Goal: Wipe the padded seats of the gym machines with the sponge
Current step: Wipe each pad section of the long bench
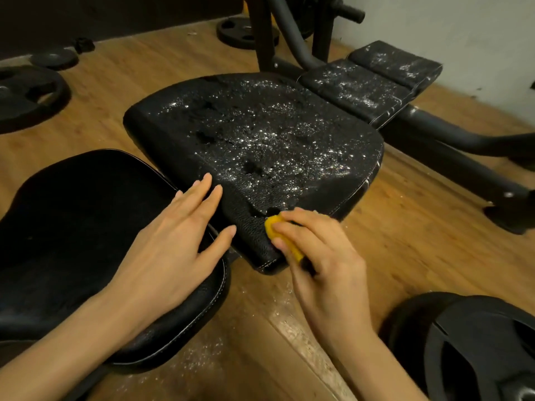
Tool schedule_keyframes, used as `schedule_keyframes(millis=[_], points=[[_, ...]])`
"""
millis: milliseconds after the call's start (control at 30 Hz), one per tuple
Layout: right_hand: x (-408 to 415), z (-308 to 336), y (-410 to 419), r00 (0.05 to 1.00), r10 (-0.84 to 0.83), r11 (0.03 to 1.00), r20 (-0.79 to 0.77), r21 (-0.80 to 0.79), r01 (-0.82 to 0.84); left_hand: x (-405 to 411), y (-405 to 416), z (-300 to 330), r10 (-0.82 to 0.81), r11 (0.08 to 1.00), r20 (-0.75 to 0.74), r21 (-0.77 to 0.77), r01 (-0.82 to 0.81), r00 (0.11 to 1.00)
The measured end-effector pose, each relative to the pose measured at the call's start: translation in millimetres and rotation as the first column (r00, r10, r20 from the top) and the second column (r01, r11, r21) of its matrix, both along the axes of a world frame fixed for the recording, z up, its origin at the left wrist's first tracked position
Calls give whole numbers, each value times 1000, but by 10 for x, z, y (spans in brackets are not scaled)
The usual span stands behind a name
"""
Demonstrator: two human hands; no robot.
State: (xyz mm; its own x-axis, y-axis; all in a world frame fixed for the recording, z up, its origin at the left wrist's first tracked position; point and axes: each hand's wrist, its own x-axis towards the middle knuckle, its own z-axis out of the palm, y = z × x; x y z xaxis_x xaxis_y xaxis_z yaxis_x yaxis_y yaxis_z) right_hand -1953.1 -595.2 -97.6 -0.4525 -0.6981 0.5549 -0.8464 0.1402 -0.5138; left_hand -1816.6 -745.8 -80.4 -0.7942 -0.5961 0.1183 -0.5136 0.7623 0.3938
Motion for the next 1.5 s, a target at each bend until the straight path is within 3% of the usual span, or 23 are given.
schedule_keyframes(millis=[67,167,233,433,633,800,933,1033,1233,1367,1500], points=[[-191,64,3,997,69,997,-30,38,-68,-34,-20,-10,5,1000,-1,-7,-5,1000],[-723,236,-143,983,-171,979,-73,96,178,-37,-22,-23,-6,1000,-16,-17,6,1000],[-786,260,-182,966,-247,952,-73,167,256,-31,-15,-19,-8,1000,-20,4,8,1000],[-332,326,46,993,61,963,-102,266,-32,-29,-40,-72,-32,999,0,-15,32,1000],[-692,422,-501,984,-130,929,-122,333,164,-14,-52,-68,-69,998,1,-8,69,998],[-83,459,94,996,25,928,-81,371,7,-11,-56,-136,-62,994,44,-87,66,997],[-486,430,-400,986,-26,915,-165,392,90,-24,-51,-136,-68,994,32,-87,70,997],[-613,454,-603,993,-61,923,-104,374,96,-11,-52,-138,-65,992,28,-107,67,998],[-55,449,91,997,67,929,-37,367,-48,-5,-68,-140,-83,991,15,-105,85,996],[-316,379,-385,996,51,936,-78,350,-20,1,-69,-134,-99,992,-16,-86,97,995],[-439,402,-591,998,58,931,-10,361,-51,5,-64,-128,-76,992,-1,-105,75,997]])
